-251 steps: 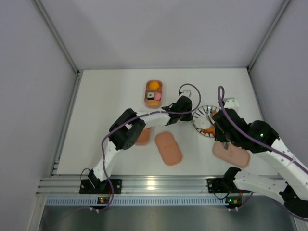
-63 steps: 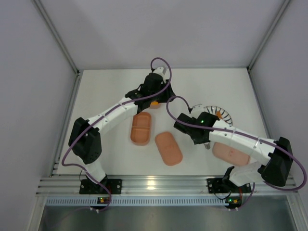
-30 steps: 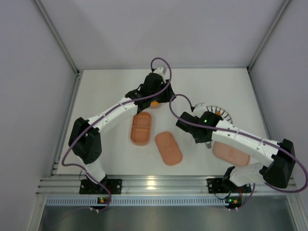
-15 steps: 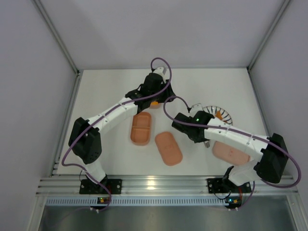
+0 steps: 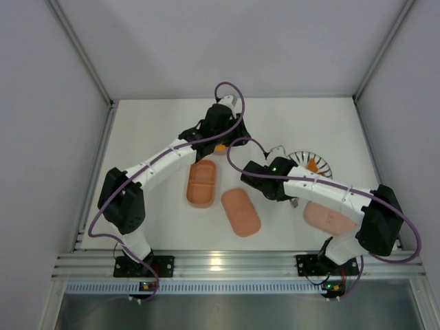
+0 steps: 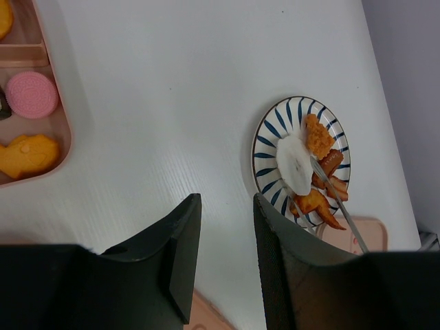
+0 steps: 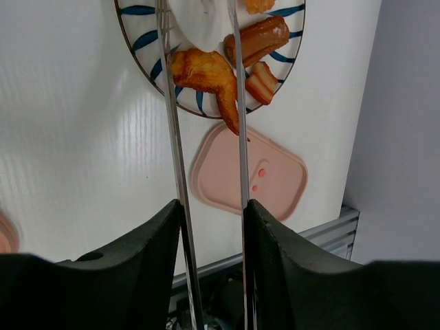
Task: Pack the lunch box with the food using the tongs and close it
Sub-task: Pick up the fake food from the plate.
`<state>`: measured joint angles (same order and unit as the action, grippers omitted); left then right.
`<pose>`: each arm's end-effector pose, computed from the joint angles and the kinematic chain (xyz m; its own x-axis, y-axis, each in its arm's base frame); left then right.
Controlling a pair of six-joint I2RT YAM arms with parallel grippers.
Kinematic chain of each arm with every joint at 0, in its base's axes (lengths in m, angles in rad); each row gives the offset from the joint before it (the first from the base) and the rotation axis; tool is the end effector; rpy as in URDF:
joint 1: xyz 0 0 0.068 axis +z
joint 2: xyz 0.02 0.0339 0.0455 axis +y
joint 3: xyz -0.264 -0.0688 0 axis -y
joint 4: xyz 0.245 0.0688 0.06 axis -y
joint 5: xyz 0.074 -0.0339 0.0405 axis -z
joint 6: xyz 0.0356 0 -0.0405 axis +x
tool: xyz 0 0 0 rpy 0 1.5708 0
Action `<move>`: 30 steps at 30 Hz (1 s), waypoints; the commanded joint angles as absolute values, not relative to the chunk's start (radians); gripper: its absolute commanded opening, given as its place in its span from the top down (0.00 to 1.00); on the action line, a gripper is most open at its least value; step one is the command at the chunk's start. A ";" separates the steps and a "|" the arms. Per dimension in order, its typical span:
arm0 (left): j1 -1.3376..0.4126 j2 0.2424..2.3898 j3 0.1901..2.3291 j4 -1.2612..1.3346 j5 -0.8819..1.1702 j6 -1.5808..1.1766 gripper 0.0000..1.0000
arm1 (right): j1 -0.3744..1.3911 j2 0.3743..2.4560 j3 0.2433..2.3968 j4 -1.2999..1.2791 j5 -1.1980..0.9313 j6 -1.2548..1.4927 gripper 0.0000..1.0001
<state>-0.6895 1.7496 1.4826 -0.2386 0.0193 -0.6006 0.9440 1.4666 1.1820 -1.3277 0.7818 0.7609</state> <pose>0.3197 -0.2645 0.3134 -0.6751 -0.1757 -0.7165 0.3243 0.8017 -0.5021 0.1613 0.1800 0.2657 -0.8326 -0.3153 -0.4554 -0.0245 0.8423 -0.5384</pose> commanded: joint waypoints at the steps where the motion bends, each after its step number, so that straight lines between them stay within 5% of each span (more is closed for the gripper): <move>1: -0.683 1.749 1.483 -0.195 0.028 -0.606 0.58 | 0.936 1.473 1.246 -1.505 0.864 0.767 0.59; 16: -0.678 1.744 1.482 -0.195 0.031 -0.604 0.58 | 0.936 1.485 1.253 -1.505 0.885 0.775 0.71; 30: -0.676 1.735 1.479 -0.209 0.021 -0.604 0.58 | 0.936 1.434 1.266 -1.505 0.879 0.772 0.92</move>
